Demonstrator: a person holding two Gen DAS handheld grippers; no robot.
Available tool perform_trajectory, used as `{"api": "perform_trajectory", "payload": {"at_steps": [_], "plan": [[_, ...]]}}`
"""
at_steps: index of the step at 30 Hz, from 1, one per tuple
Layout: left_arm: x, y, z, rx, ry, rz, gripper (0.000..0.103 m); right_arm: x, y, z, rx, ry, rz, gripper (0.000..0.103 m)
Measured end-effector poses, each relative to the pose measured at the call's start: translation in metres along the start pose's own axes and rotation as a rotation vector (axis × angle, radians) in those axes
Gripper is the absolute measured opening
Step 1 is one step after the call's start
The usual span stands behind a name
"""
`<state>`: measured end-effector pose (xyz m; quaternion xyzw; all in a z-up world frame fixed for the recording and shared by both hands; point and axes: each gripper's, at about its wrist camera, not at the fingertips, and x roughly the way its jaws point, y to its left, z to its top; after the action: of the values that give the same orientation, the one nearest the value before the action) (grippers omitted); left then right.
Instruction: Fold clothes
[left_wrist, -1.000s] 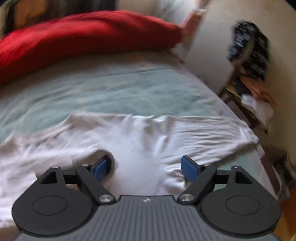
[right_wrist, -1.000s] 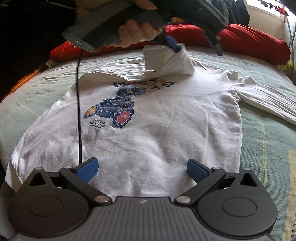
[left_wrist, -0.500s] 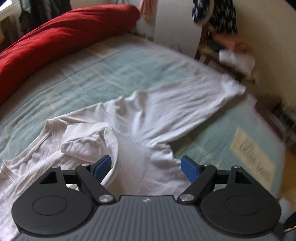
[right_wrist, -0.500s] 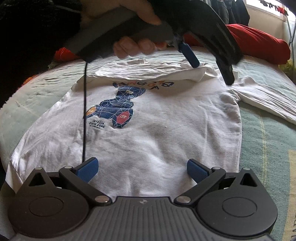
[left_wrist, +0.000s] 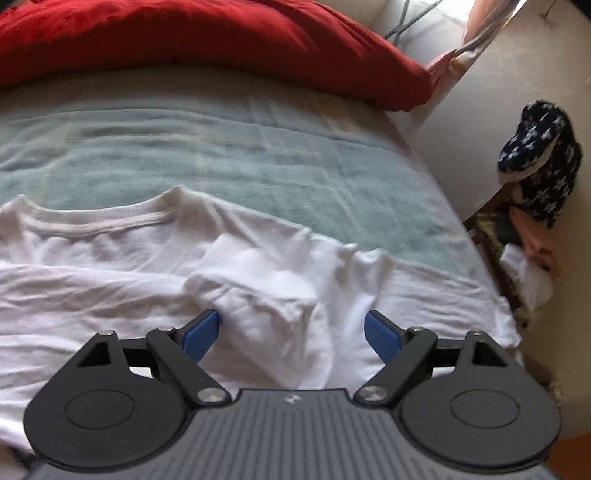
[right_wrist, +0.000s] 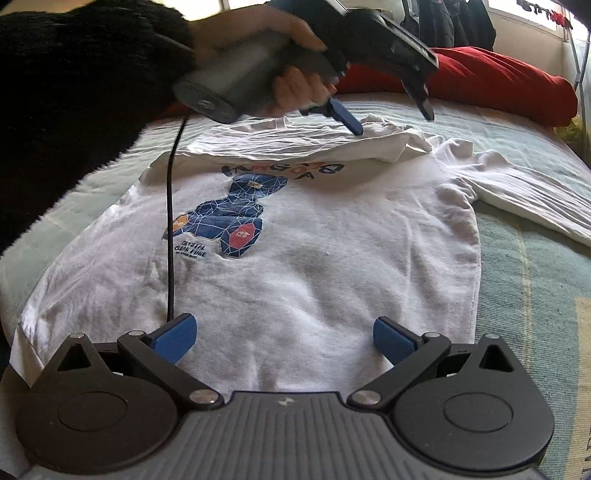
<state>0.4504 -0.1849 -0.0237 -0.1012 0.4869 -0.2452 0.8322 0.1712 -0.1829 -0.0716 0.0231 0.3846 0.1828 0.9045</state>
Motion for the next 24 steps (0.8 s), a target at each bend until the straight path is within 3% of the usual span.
{"api": "perform_trajectory", "payload": {"at_steps": [4, 12, 19, 24], "plan": [[-0.007, -0.018, 0.000, 0.062, -0.065, -0.132, 0.086, 0.000, 0.000, 0.000, 0.001, -0.001, -0.001, 0.103], [-0.041, -0.027, -0.007, 0.185, -0.091, -0.063, 0.086, 0.004, 0.001, -0.001, -0.009, 0.013, -0.007, 0.103], [-0.122, 0.025, -0.022, 0.147, -0.124, 0.088, 0.086, 0.009, -0.001, -0.002, -0.007, 0.019, -0.012, 0.103], [-0.197, 0.075, -0.036, 0.088, -0.233, 0.163, 0.088, 0.010, 0.002, -0.003, -0.012, 0.005, -0.028, 0.103]]}}
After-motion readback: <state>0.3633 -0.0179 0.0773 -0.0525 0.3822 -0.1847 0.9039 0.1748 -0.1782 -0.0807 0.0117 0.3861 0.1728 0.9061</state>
